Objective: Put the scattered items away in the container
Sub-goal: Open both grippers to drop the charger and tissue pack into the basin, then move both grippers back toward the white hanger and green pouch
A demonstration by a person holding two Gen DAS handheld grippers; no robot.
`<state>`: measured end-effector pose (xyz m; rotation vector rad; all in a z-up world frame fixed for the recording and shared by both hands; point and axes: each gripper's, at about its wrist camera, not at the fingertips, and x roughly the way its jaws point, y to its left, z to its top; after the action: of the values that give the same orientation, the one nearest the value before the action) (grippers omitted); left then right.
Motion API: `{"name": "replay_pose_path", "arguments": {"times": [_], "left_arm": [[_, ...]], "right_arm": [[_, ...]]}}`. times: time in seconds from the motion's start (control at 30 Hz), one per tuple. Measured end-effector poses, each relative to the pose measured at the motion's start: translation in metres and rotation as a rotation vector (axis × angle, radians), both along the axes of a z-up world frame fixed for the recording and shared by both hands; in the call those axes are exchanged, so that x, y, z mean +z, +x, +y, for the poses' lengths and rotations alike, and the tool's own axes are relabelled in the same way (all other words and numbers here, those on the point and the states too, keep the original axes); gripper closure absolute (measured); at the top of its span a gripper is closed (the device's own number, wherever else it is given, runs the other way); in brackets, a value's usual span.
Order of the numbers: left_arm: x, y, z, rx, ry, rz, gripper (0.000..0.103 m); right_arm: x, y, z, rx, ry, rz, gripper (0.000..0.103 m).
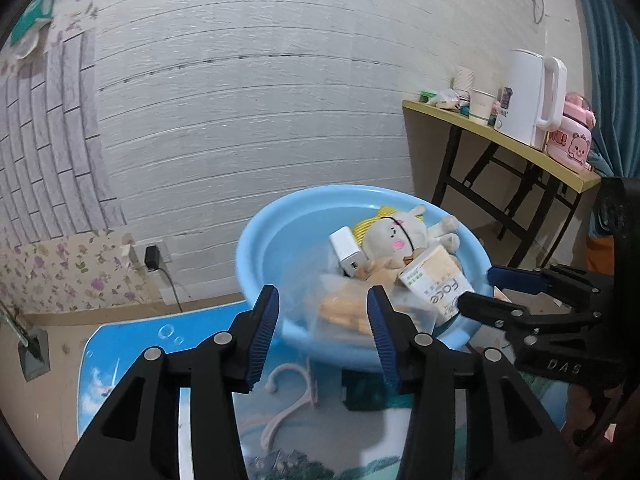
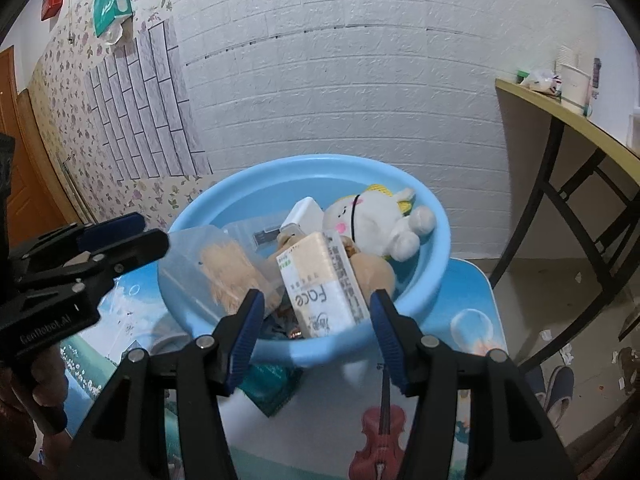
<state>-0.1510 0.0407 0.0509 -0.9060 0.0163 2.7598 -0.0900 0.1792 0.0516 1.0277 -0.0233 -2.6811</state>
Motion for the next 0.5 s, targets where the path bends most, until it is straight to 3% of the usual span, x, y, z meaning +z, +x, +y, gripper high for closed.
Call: {"name": "replay_pose_path", "arguments": {"times": [0.2,0.5], "left_arm": [[-0.006,0.022,-0.02,0.046,0.012,-0.01,0.038],[-0.028,0.043,-0.036,0.078,-0.007,-0.056,0.025]], "right_arm": [[-0.001,0.017,0.003,-0.015,-0.001,0.003,0.048],[-0.02,0.031,-0.005,0.0,0.016,-0.049,0.048]]}}
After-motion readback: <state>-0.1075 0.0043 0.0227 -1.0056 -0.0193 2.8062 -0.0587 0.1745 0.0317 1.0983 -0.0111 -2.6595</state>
